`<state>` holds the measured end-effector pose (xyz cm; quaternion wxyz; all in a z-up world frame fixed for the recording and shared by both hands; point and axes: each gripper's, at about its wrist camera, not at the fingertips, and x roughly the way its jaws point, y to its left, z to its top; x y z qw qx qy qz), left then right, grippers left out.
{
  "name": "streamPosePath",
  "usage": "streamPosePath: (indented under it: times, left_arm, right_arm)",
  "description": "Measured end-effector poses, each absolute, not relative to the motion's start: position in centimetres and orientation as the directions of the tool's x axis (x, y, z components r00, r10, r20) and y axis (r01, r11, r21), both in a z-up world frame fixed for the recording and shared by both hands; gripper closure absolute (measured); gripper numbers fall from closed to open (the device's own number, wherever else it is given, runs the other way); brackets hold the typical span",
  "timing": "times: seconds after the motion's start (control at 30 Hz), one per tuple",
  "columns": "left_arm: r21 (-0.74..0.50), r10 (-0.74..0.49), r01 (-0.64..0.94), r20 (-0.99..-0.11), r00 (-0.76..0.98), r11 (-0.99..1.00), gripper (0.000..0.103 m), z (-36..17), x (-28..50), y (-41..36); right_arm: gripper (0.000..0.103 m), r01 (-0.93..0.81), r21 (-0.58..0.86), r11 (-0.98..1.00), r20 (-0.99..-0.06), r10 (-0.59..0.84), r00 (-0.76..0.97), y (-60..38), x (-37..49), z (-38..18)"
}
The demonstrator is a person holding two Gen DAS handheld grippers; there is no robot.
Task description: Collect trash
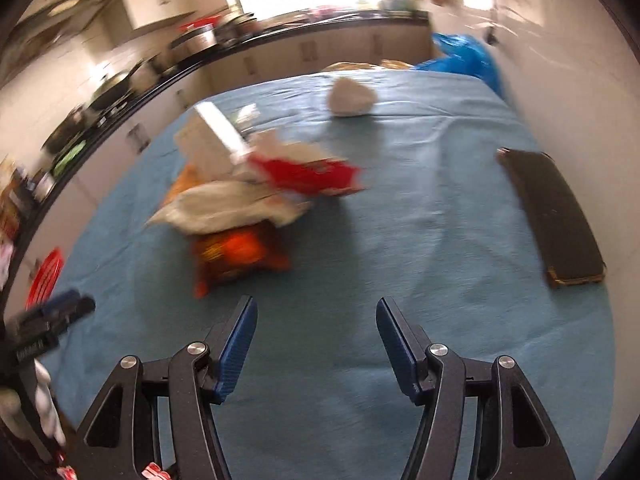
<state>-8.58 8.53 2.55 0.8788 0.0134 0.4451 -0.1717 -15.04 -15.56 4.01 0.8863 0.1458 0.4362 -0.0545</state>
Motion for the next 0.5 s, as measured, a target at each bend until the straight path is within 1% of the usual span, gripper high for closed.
streamPosePath:
  times: [0.13, 0.23, 0.33, 0.5]
  left_arm:
    - [-0.123, -0.289, 0.326, -0.798, 0.529, 0.937, 0.034, 1.6, -8.1, 7.0]
    - [-0.11, -0.281, 0.329, -0.797, 0.534, 0.938, 0.032, 1.6, -8.0, 6.6]
    - [-0.131, -0.3, 0.335, -0.797, 0.525, 0.933, 0.026, 1.6, -8.0, 6.6]
    - [-0.124, -0.307, 0.362, -0.803, 0.51, 0.924, 0.015, 1.4, -7.8, 6.2]
  right_arm:
    - [0.036, 0.239, 0.256, 0.937, -0.765, 0.045, 0.643, -17.4, -14.0, 4.4]
    - [0.031, 0.217, 0.255, 0.942, -0.745, 0.049, 0.665, -17.0, -12.3, 5.2]
    - [0.03, 0.185, 0.25, 0.95, -0.724, 0.056, 0.688, -16.7, -10.0, 5.6]
    - [0.026, 0.14, 0.181, 0.973, -0.714, 0.033, 0.699, -15.1, -6.4, 4.9]
